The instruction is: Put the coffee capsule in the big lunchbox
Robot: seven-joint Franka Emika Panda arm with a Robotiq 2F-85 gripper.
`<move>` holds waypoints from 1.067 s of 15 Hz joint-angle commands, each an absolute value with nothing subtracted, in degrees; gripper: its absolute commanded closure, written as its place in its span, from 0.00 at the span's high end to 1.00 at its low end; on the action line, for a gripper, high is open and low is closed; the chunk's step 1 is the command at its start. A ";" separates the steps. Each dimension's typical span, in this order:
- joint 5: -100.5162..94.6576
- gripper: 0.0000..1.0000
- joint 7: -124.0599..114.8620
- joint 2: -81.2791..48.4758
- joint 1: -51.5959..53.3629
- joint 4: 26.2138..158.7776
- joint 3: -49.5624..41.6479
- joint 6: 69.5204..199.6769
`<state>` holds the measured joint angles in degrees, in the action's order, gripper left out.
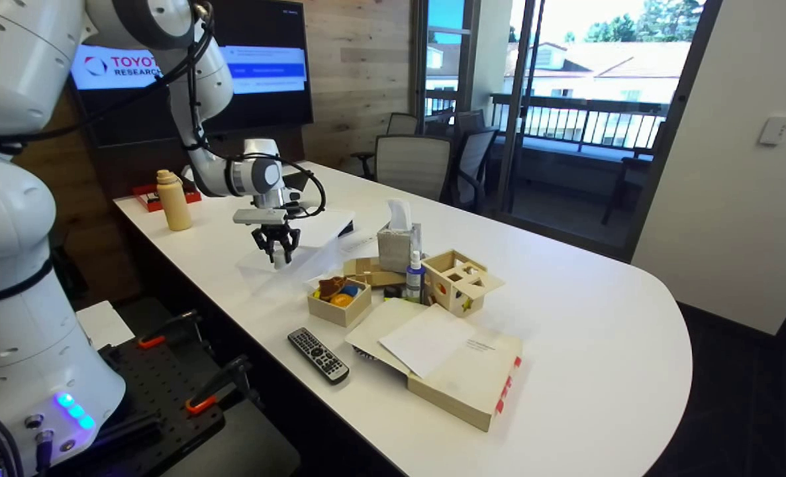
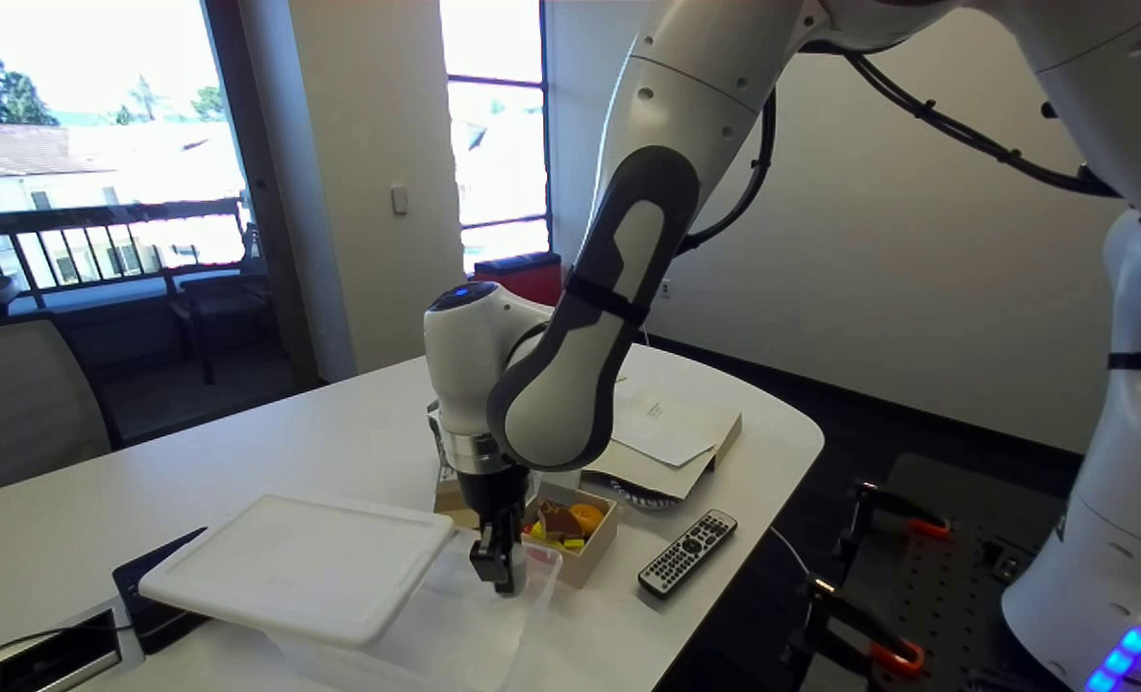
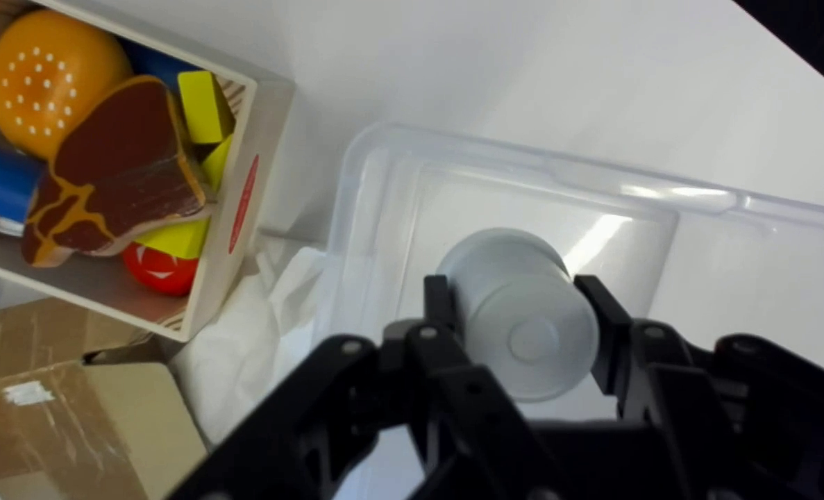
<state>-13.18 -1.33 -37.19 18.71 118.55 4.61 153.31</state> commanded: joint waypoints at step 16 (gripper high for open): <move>-15.07 1.00 -3.43 -33.35 13.84 114.61 -2.62 151.48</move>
